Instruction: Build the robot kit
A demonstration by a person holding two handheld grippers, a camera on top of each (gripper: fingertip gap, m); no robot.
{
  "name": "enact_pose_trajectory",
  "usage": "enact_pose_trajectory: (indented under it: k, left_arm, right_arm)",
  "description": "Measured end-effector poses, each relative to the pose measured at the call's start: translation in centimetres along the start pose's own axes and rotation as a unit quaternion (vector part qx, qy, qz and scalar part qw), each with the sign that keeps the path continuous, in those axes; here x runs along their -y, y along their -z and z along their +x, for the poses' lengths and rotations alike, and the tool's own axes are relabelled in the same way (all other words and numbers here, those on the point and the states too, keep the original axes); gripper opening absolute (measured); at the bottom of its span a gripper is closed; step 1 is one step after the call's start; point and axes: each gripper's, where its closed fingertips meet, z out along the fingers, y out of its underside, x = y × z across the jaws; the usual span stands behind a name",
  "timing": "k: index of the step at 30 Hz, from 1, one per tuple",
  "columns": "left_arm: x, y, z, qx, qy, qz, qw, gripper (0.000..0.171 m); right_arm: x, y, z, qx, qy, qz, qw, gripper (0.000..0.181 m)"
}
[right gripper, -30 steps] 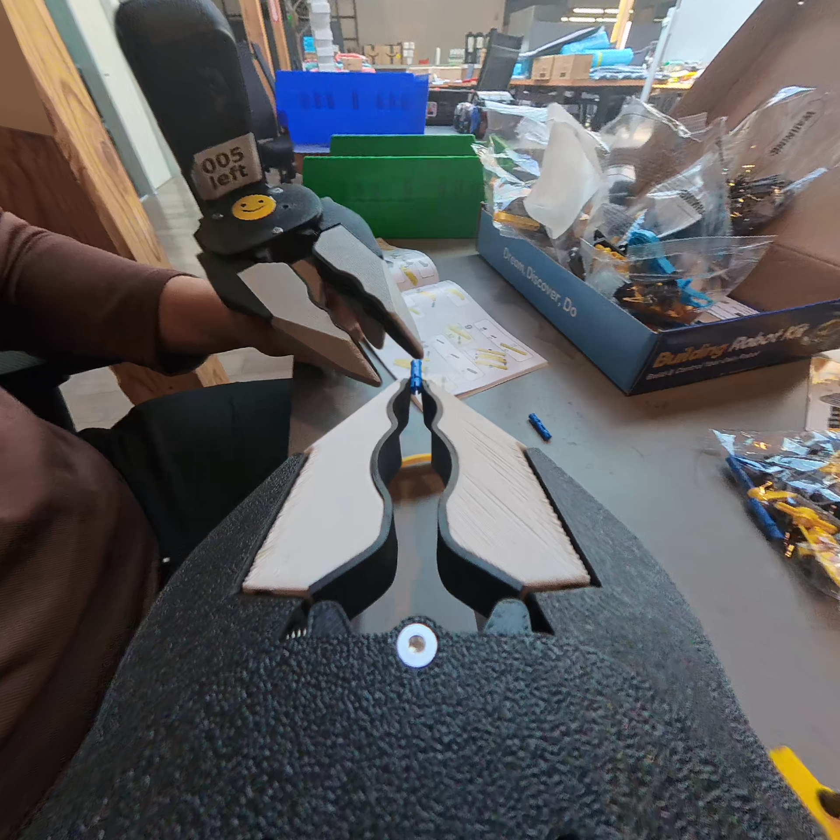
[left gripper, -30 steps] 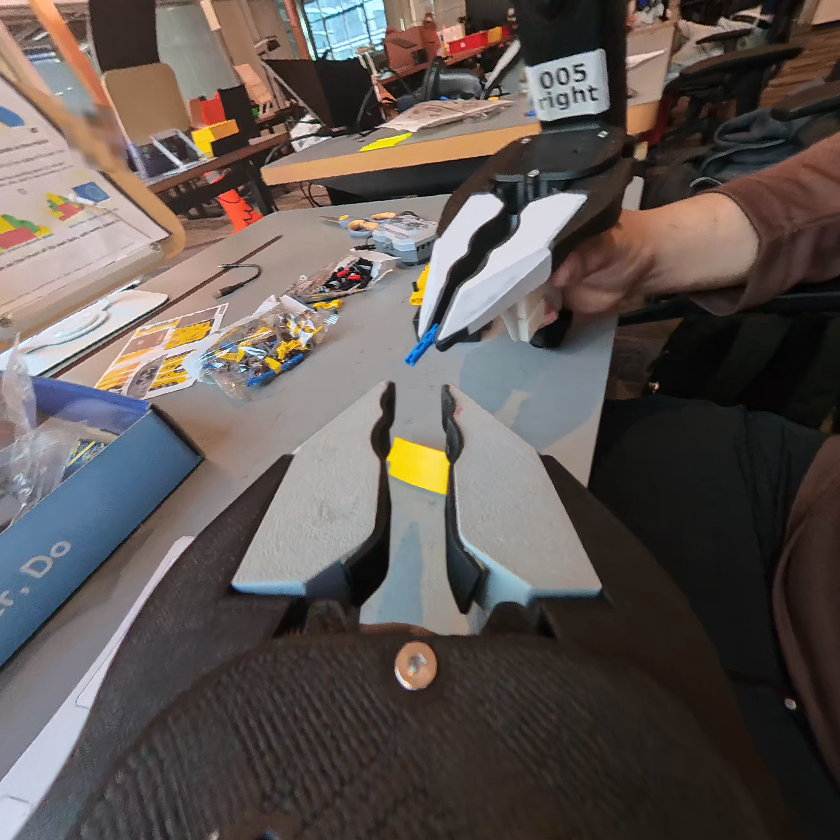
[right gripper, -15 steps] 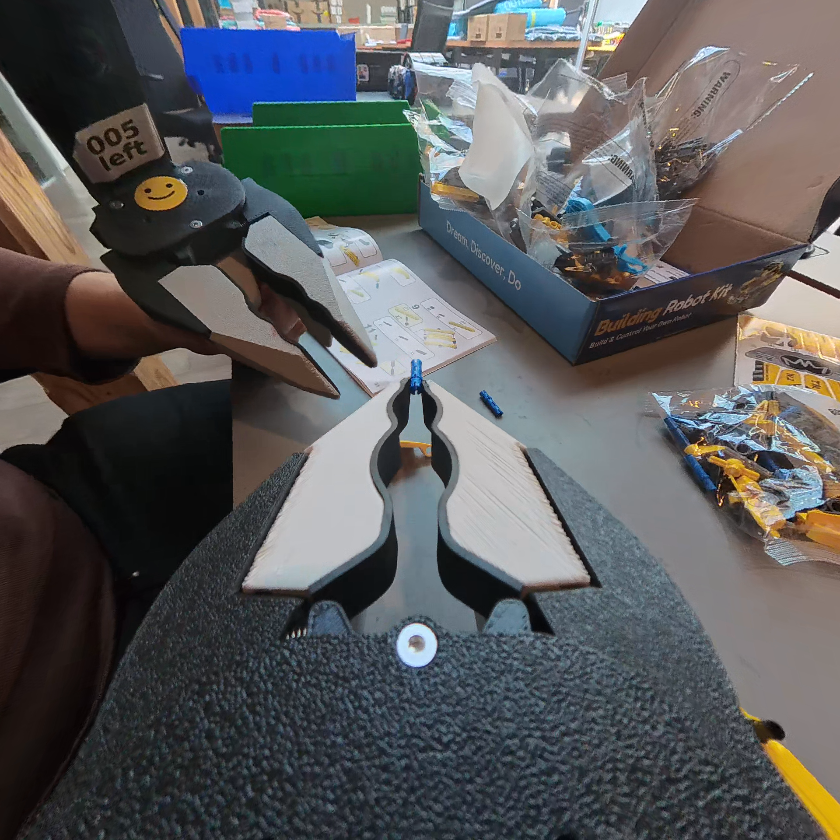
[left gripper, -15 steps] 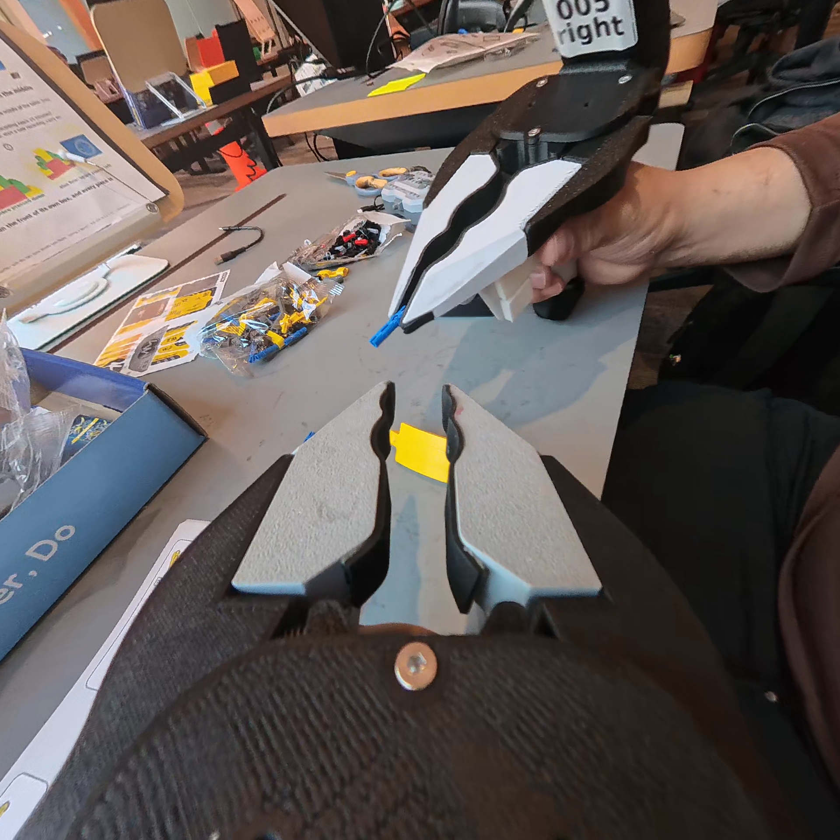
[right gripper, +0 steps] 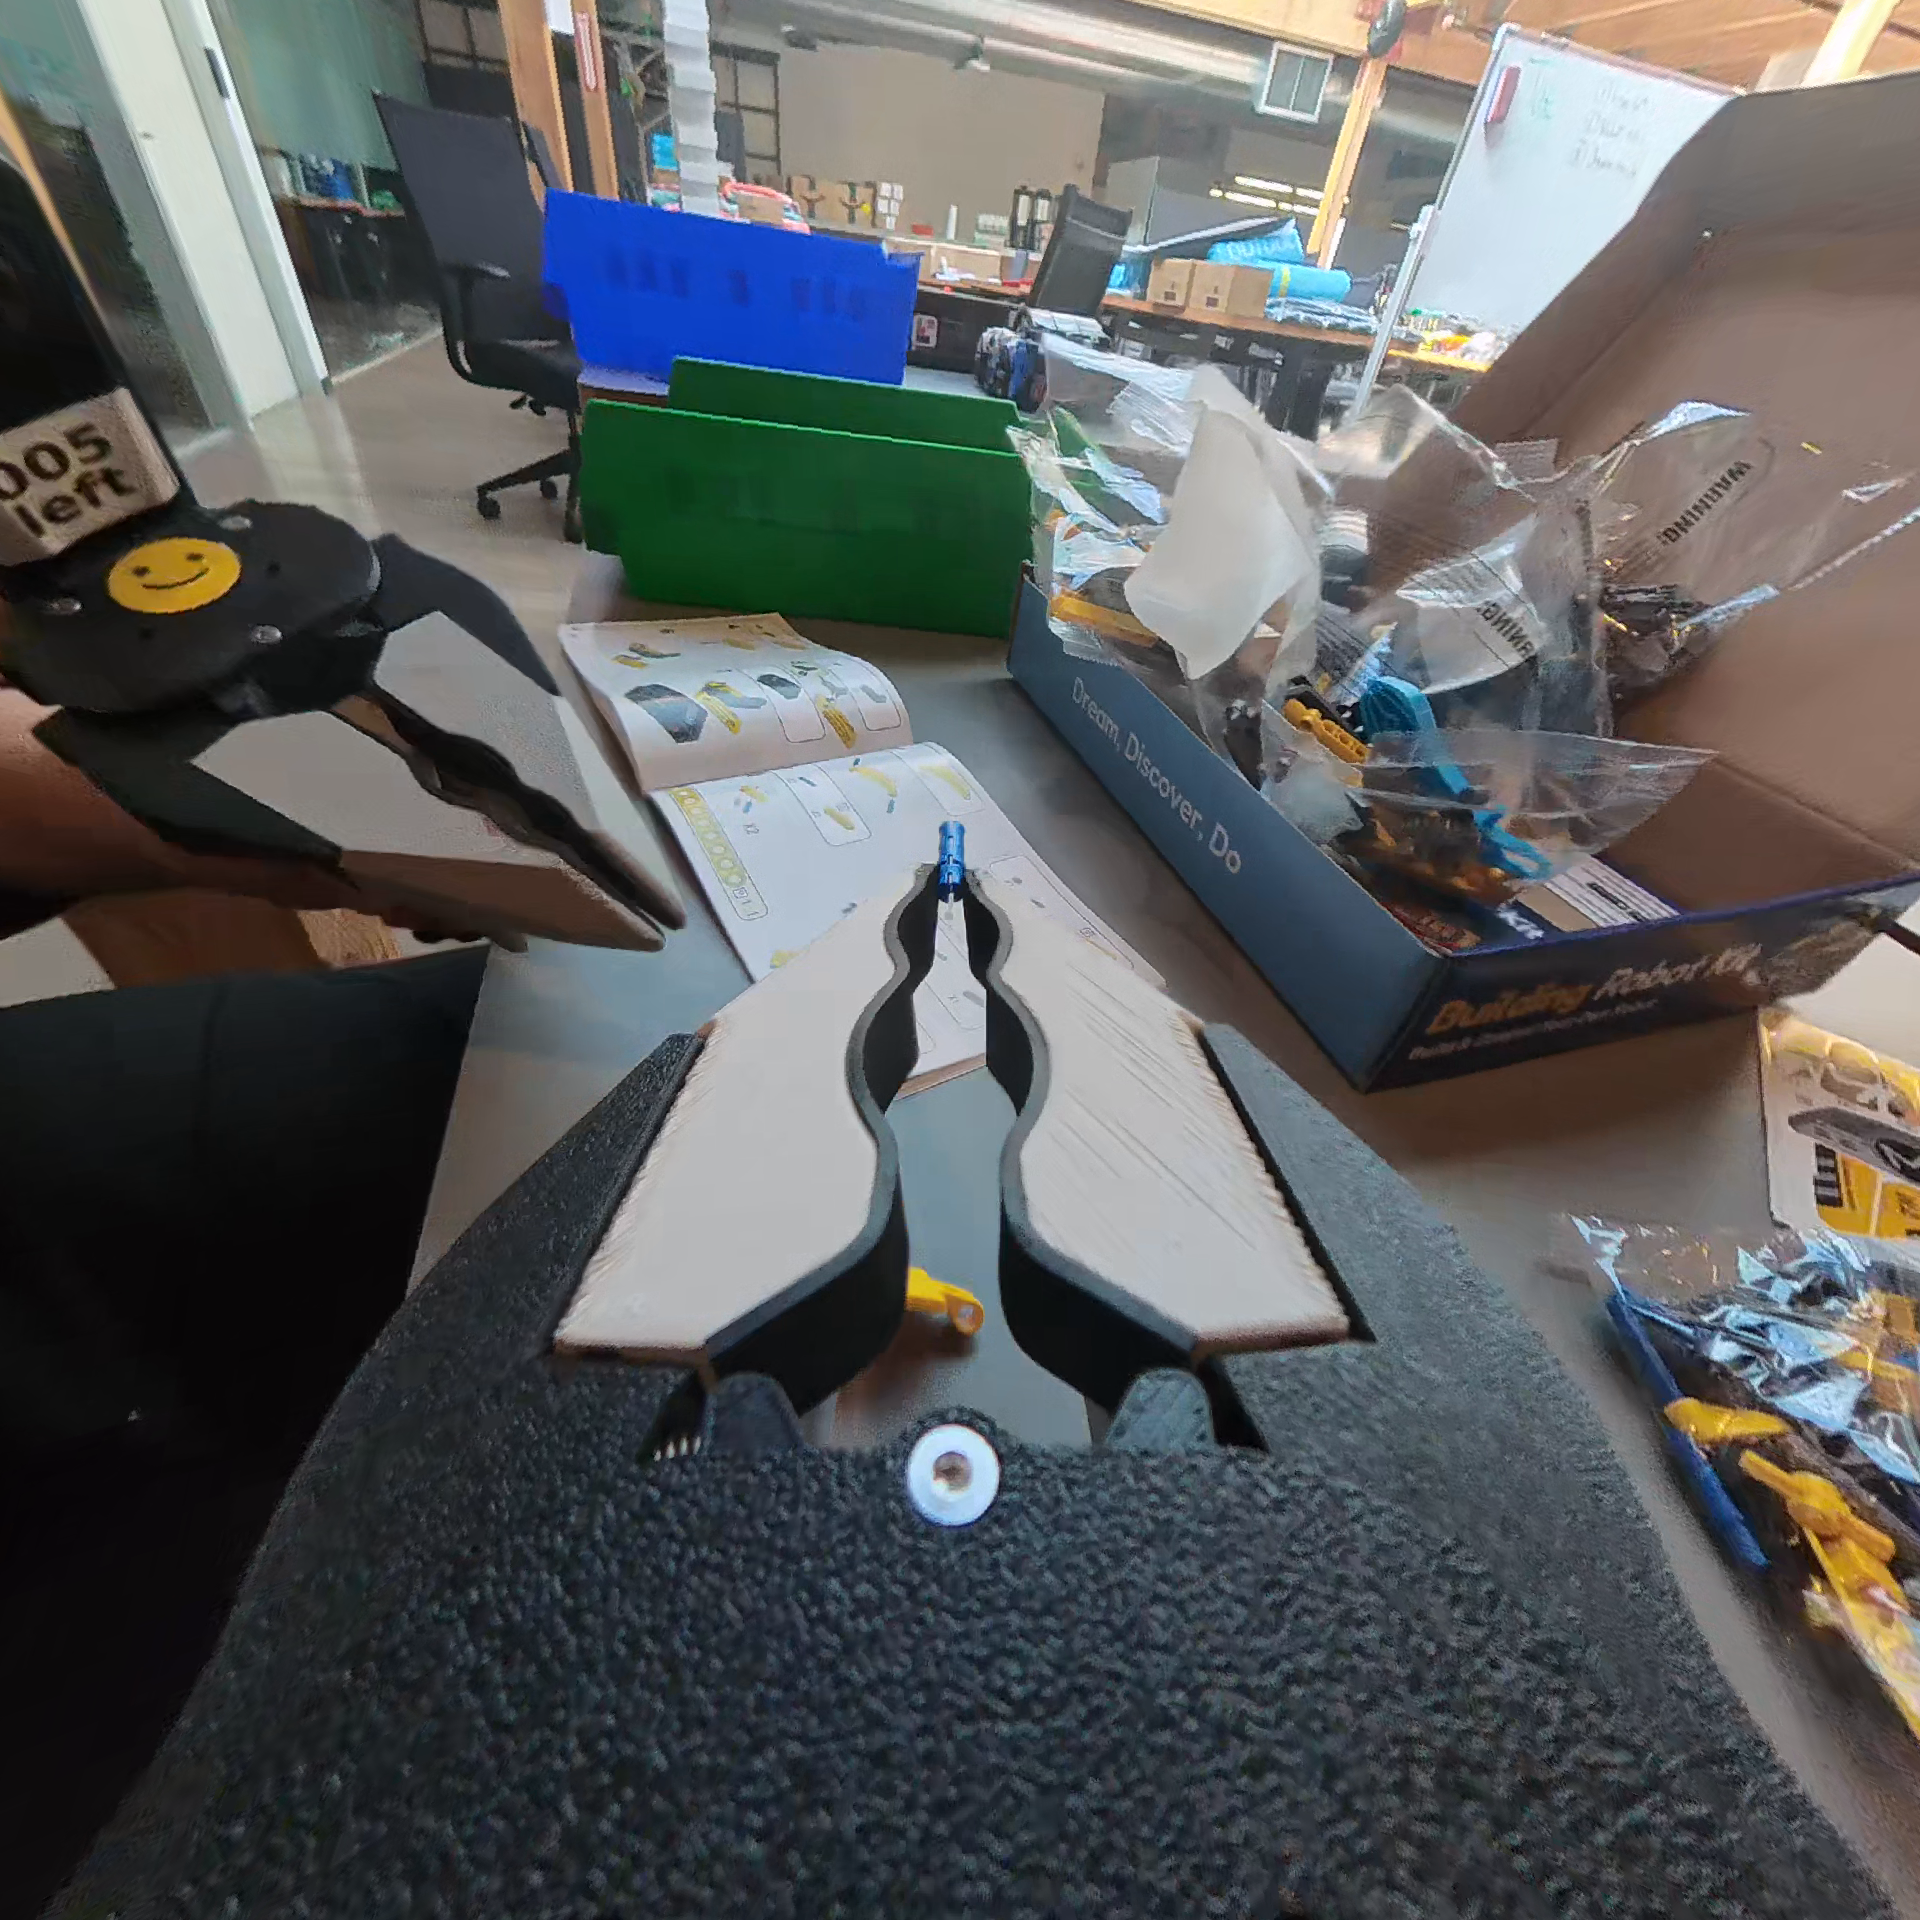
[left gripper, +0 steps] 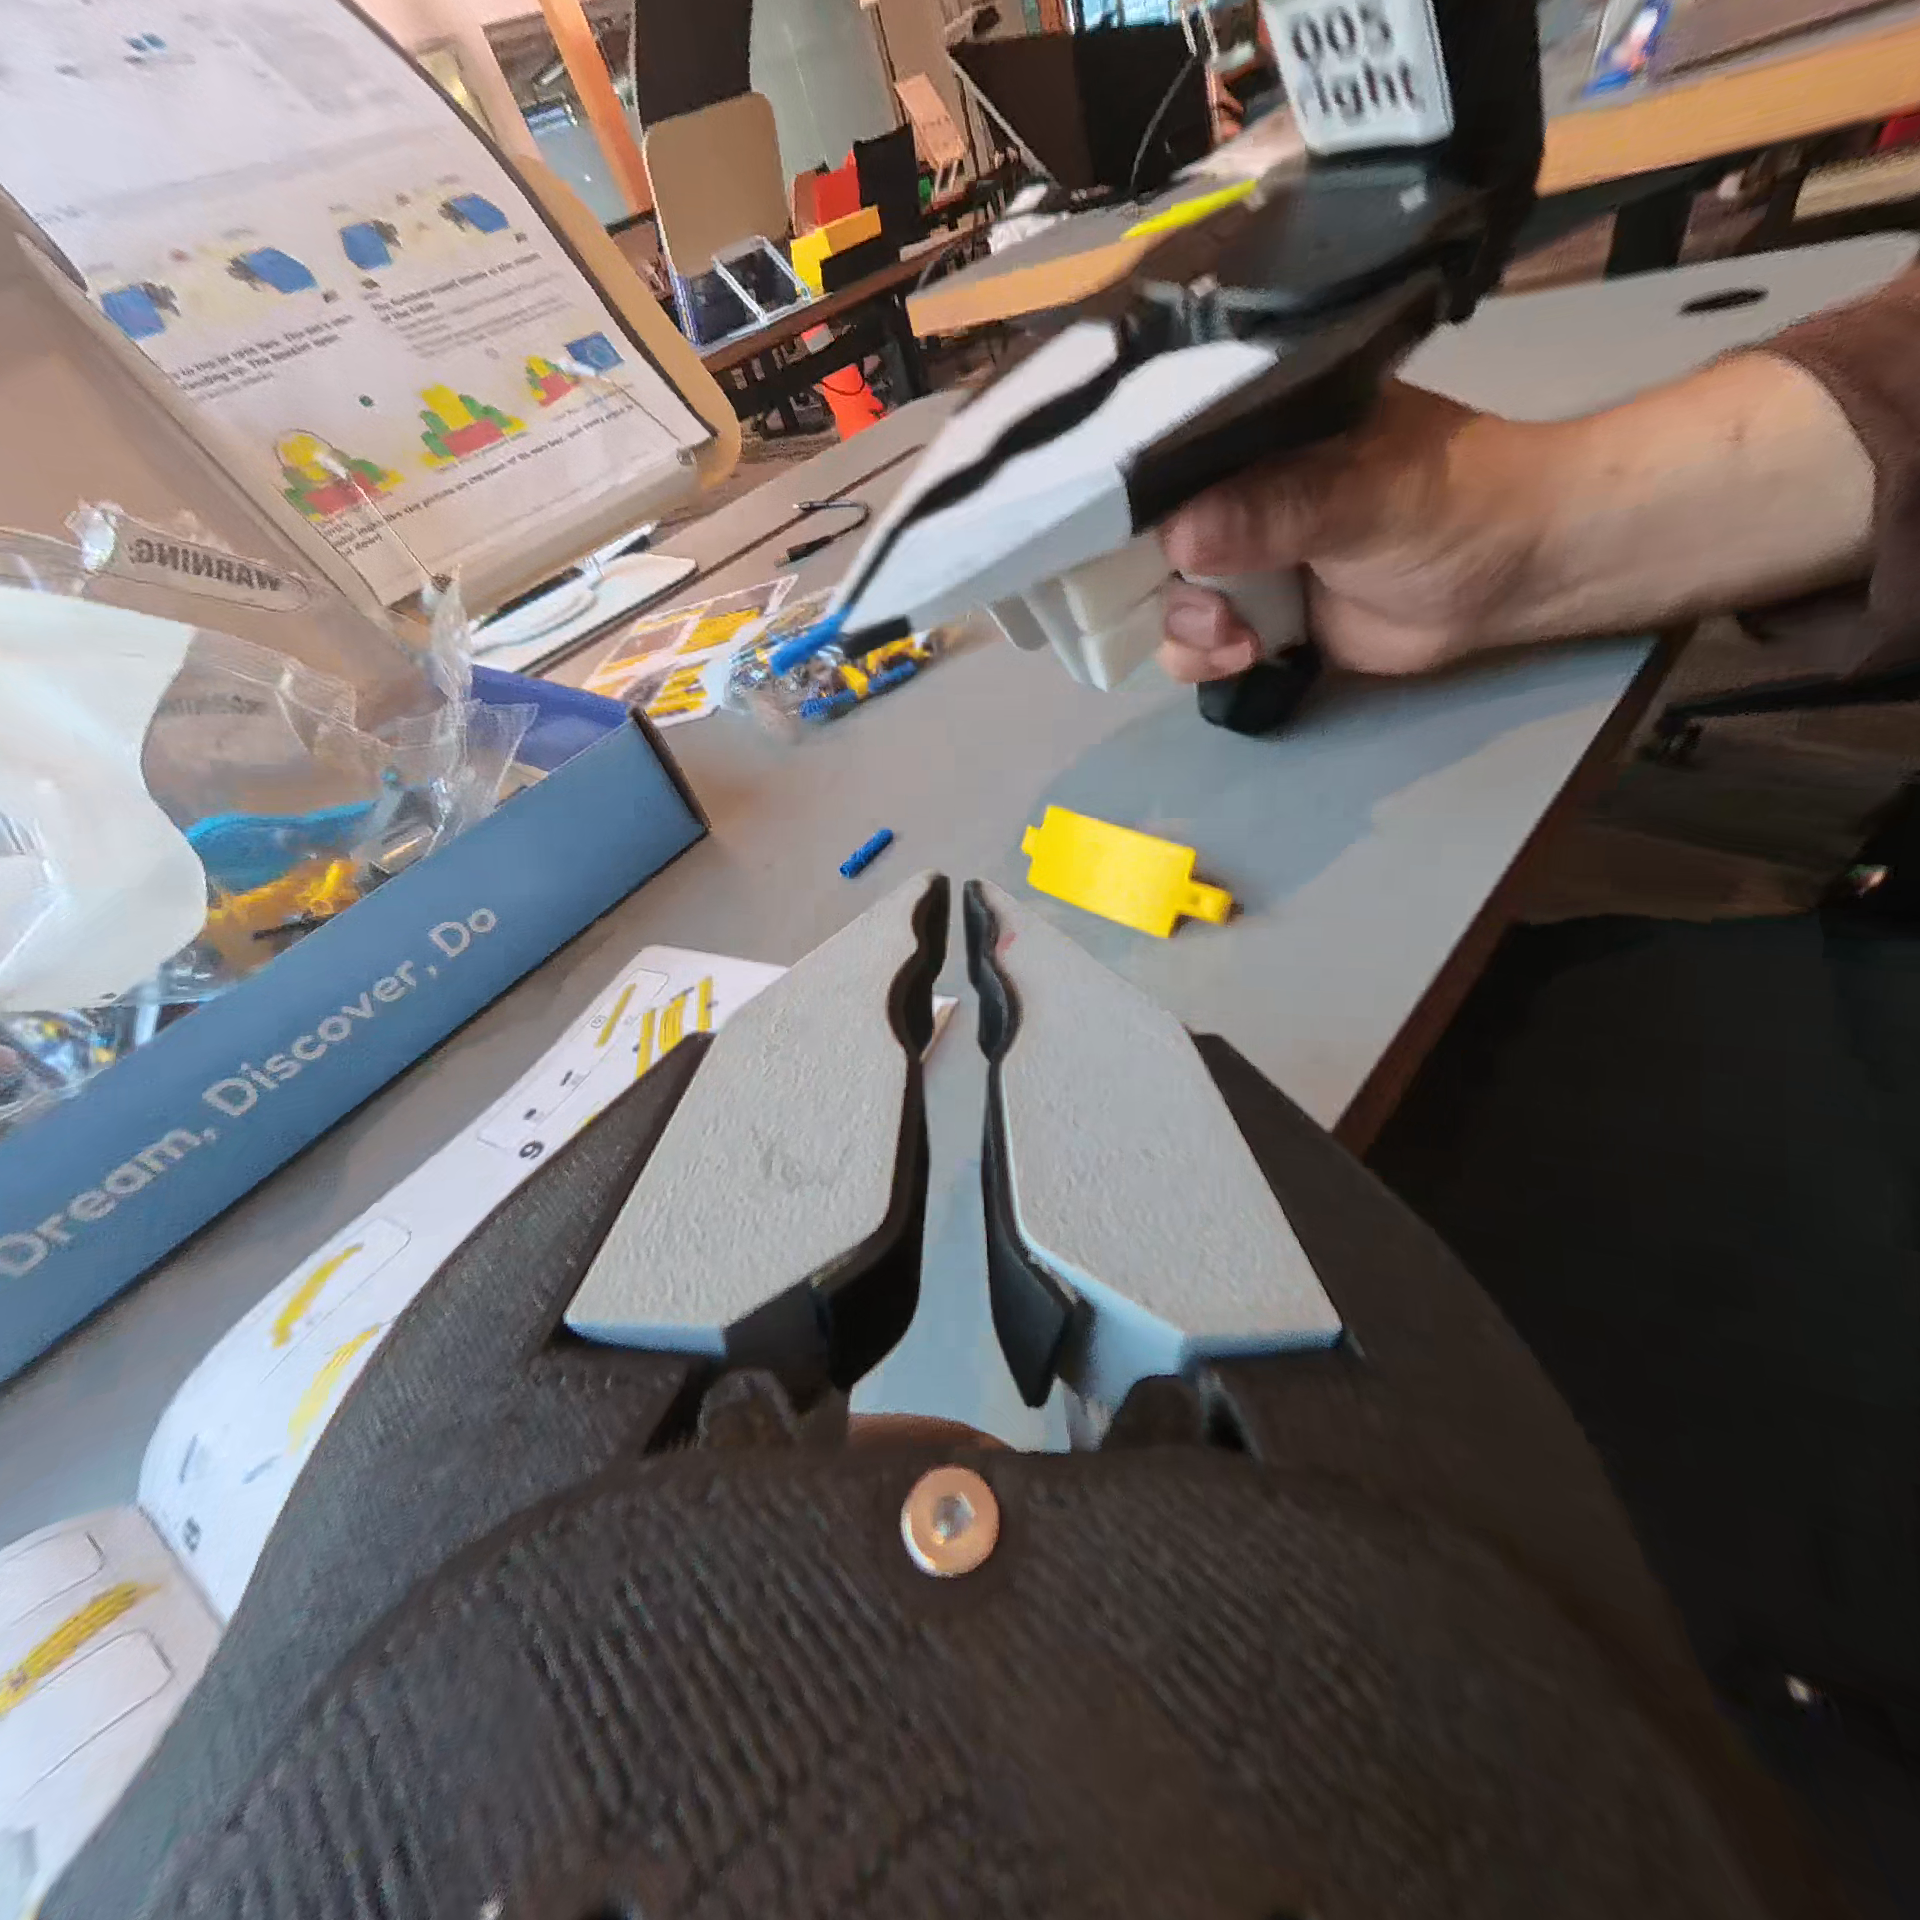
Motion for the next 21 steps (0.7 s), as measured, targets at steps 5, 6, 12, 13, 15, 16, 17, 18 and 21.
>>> enact_pose_trajectory:
  k: [5, 6, 12, 13, 15, 16, 17, 18, 21]
  left_arm:
    - [-0.5, -0.4, 1.0, 0.006, -0.065, -0.017, 0.998, 0.004]
    - [-0.5, -0.5, 1.3, -0.003, -0.068, -0.018, 0.998, 0.002]
    - [-0.8, -0.8, 1.2, -0.040, -0.011, -0.039, 0.998, 0.006]
    - [-0.8, -0.8, 1.0, -0.037, -0.001, -0.038, 0.999, 0.006]
    - [-0.8, -0.7, 0.9, -0.037, 0.001, -0.038, 0.999, 0.006]
    - [-0.9, -0.8, 1.0, -0.038, -0.003, -0.040, 0.998, 0.006]
    - [-0.9, -0.8, 1.1, -0.035, -0.009, -0.042, 0.998, 0.006]
    - [-0.9, -0.8, 1.1, -0.032, -0.017, -0.041, 0.999, 0.005]
    - [-1.2, -0.9, 1.5, -0.032, -0.042, -0.051, 0.997, 0.004]
  right_arm:
    - [-0.2, -0.1, -1.1, -0.004, 0.037, -0.008, 0.999, 0.004]
    - [-0.2, 0.1, -1.2, -0.007, 0.035, -0.009, 0.999, 0.004]
    - [-1.5, 0.9, -0.5, -0.029, 0.038, -0.053, 0.997, 0.004]
    - [-1.8, 1.0, -0.3, -0.033, 0.032, -0.061, 0.997, 0.004]
    - [-1.7, 1.4, -0.1, -0.039, 0.021, -0.059, 0.997, 0.004]
    - [-1.7, 1.6, 0.0, -0.042, 0.017, -0.061, 0.997, 0.004]
    - [-1.6, 1.8, 0.2, -0.047, 0.015, -0.061, 0.997, 0.004]
    - [-1.6, 1.9, 0.3, -0.050, 0.014, -0.060, 0.997, 0.004]
    - [-2.0, 2.0, 0.1, -0.048, 0.009, -0.065, 0.997, 0.004]
